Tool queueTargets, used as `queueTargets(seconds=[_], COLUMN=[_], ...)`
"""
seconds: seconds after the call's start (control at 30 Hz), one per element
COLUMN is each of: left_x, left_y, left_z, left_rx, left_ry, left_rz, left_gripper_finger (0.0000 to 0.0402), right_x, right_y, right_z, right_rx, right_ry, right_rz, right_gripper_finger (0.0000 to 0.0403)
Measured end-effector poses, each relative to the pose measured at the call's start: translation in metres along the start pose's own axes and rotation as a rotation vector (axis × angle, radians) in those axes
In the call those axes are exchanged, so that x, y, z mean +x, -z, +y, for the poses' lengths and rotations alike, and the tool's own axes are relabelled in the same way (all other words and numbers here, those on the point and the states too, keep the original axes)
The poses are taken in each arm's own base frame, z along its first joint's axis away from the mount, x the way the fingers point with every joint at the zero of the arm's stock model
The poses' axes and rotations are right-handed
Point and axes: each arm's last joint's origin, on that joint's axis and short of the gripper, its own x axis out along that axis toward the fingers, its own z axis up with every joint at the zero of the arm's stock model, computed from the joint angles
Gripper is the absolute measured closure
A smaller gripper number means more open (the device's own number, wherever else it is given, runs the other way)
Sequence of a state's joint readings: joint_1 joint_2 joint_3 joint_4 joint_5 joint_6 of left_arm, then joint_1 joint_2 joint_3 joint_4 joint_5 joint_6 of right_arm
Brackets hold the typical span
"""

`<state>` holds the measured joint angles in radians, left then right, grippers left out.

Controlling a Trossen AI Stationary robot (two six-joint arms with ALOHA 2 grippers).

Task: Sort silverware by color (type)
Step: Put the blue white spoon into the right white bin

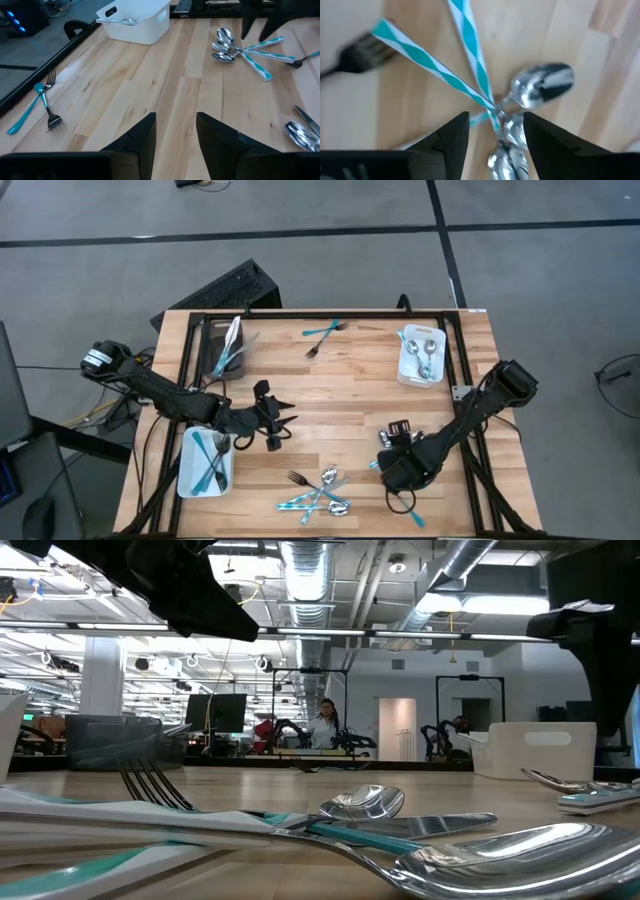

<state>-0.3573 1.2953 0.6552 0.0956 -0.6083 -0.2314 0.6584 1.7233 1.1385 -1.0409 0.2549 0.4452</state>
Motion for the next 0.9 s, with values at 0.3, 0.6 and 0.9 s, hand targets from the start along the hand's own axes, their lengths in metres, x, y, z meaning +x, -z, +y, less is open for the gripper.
queueTargets(seconds=[0.3, 0.6, 0.9], left_x=[0.000, 0.000, 0.000], left_y=[0.000, 0.003, 0.028], left_z=[0.000, 0.001, 0.004], left_rx=[-0.015, -0.033, -0.053], left_ry=[-0.001, -0.005, -0.008], left_rz=[0.000, 0.023, 0.086], left_gripper_finger=[0.0274, 0.0274, 0.0274], right_x=[-0.001, 0.000, 0.010], right_y=[-0.007, -0.007, 0.003], right_z=[0.004, 0.004, 0.011], right_rx=[0.011, -0.042, -0.071], right_ry=[-0.041, -0.039, -0.062], right_rz=[-0.075, -0.074, -0.041], right_gripper_finger=[0.0203, 0.0219, 0.0253])
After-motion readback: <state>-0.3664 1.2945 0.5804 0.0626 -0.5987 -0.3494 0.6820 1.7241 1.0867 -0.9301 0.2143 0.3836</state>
